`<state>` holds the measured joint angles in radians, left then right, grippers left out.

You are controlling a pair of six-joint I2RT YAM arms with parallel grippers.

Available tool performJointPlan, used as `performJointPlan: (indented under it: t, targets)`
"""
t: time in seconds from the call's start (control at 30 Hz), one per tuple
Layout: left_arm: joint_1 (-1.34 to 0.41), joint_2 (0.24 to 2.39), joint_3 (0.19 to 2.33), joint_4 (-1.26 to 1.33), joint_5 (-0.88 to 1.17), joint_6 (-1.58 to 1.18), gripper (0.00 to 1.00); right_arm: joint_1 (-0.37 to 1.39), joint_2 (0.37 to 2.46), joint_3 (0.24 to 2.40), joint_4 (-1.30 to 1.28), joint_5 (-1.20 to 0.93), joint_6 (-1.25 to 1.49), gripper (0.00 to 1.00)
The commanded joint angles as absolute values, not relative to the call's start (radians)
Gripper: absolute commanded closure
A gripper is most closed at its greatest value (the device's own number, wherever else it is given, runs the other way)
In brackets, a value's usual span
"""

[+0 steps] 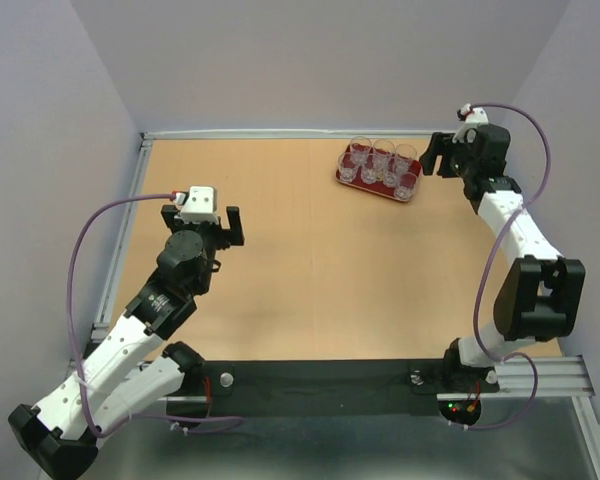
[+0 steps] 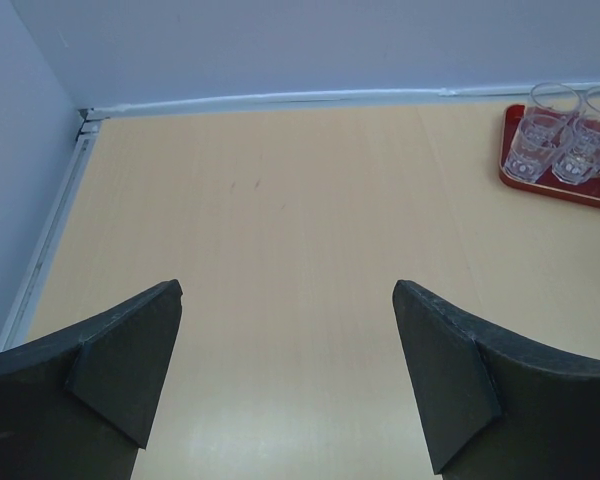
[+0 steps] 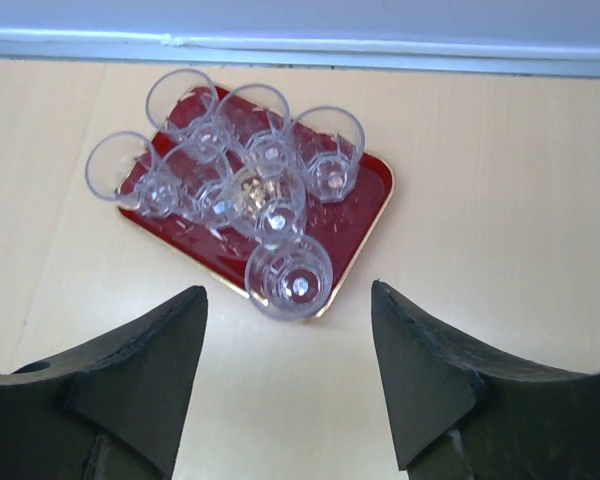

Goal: Place the glasses into the tray

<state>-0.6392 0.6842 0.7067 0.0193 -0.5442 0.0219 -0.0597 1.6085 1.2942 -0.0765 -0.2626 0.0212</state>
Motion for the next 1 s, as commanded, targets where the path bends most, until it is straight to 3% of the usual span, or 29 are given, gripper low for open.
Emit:
performJointPlan:
  t: [0.0,0.2,0.5,0.77,0.97]
  targets:
    - [-0.634,0.664,0.701,0.072,-0.566,0.025,0.01,-0.066,1.491,1.198,-0.055,-0.265,-0.025,0.22]
    - [-0.632,0.66,0.699,0.075,-0.586,0.017,0.01,-0.067,1.293,1.065,-0.055,-0.213,-0.064,0.0]
    - [-0.588,0.655,0.7,0.083,-0.601,-0.024,0.01,-0.069,1.083,0.916,-0.054,-0.097,-0.022,0.0]
    - [-0.454,0.678,0.713,0.072,-0.542,-0.104,0.01,-0.069,1.006,0.856,-0.057,0.254,0.092,0.0]
    - [-0.345,0.709,0.71,0.074,-0.483,-0.114,0.01,-0.069,0.968,0.801,-0.061,0.371,0.091,0.0]
